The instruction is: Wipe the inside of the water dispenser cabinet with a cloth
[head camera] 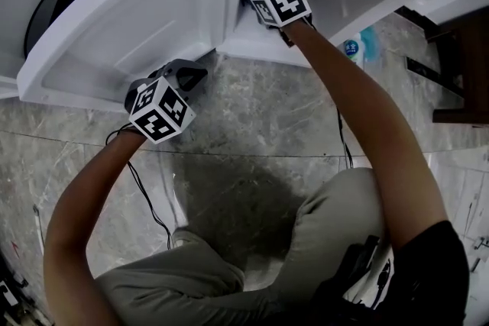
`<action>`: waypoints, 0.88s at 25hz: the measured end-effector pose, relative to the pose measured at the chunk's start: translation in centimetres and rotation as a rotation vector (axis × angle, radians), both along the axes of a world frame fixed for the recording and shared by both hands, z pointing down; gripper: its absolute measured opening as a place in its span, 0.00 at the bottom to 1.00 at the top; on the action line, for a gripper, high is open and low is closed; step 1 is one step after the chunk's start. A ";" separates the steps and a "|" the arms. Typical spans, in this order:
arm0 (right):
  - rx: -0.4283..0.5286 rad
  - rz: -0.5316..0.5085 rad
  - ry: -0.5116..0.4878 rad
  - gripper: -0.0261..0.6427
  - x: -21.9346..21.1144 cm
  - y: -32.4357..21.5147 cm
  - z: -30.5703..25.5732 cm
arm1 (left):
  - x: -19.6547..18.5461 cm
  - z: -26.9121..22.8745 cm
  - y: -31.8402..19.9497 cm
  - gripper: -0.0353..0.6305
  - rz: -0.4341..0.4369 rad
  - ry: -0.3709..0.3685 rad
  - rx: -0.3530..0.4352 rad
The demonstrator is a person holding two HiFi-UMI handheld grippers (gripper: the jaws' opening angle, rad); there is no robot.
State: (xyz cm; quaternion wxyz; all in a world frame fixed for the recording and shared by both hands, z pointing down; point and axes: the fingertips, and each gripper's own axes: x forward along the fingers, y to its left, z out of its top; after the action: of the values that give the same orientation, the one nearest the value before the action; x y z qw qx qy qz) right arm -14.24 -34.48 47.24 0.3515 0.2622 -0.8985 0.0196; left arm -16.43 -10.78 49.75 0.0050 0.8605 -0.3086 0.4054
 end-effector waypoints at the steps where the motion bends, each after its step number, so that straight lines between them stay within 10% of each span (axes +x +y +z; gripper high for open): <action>1: -0.011 -0.021 0.000 0.22 0.0 0.7 0.0 | 0.4 -0.1 -0.3 0.06 0.004 0.003 0.004; 10: 0.037 -0.097 0.065 0.22 -0.4 1.6 0.6 | 4.9 -1.7 -1.5 0.06 0.077 0.029 0.038; 22: 0.013 -0.083 0.042 0.22 -0.1 2.5 0.5 | 1.5 -0.7 -1.6 0.06 -0.011 0.021 -0.008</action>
State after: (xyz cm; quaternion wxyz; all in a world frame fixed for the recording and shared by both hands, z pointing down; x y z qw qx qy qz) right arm -14.34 -31.95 47.77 0.3689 0.2271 -0.9013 -0.0065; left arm -14.92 -12.35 49.01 0.0141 0.8630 -0.3118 0.3974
